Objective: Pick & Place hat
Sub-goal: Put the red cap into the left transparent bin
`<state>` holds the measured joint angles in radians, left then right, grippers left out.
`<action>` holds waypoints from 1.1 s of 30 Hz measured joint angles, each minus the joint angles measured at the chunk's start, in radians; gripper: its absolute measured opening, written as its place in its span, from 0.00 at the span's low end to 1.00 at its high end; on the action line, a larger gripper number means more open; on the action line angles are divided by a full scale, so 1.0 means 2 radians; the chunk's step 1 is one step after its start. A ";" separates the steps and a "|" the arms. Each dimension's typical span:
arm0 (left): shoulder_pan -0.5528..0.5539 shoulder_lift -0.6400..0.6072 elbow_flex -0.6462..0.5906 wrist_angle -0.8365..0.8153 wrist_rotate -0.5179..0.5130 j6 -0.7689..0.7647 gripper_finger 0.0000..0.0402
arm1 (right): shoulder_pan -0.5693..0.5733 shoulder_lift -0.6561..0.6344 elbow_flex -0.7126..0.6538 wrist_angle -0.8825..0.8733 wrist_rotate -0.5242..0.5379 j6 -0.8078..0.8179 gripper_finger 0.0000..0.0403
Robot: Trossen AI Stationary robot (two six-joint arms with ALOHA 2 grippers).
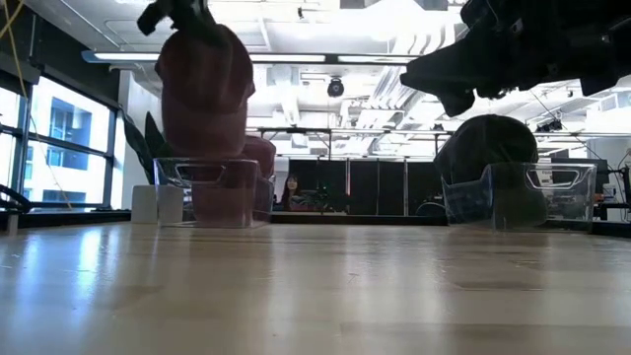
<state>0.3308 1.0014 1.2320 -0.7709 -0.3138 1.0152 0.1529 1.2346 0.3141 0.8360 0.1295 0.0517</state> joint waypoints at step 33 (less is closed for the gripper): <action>0.200 0.148 -0.041 0.070 0.166 -0.039 0.37 | -0.004 0.000 0.000 0.007 -0.017 0.013 0.30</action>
<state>0.7313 1.2971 1.1508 -0.6300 0.0181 0.9374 0.1440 1.2346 0.3141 0.8503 0.0957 0.0784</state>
